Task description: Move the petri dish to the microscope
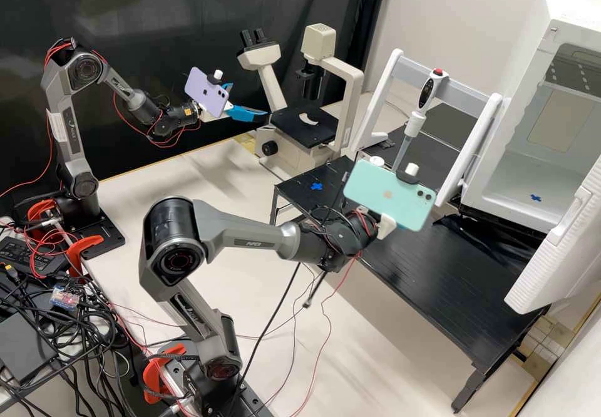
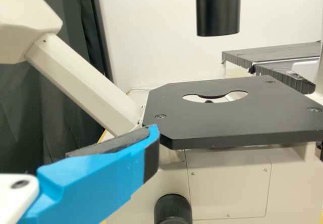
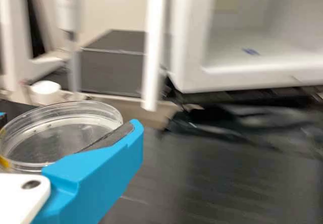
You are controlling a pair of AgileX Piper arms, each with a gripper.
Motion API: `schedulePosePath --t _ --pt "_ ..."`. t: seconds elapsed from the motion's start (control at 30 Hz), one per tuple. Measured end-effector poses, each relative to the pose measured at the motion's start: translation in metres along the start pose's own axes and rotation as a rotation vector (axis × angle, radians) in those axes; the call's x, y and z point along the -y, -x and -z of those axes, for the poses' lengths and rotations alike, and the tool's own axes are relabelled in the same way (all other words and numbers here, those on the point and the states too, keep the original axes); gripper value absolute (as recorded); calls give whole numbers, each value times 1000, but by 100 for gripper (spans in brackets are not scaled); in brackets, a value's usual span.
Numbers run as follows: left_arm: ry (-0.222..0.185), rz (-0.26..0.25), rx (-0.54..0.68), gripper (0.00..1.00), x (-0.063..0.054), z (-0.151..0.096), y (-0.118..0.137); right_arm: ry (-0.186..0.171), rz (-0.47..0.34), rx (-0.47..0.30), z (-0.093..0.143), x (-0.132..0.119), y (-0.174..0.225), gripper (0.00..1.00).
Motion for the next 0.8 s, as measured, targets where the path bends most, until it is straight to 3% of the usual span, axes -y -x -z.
schedulePosePath --t 0.2,0.43,0.63,0.8 --pt "0 0 0 100 0 0 0 56 77 -124 41 21 -8 0" --pt "0 0 0 100 0 0 0 114 179 -214 88 46 -37 0" --pt "0 0 0 100 0 0 0 135 252 -221 116 71 -69 0" --pt "0 0 0 100 0 0 0 145 267 -205 136 86 -88 0"
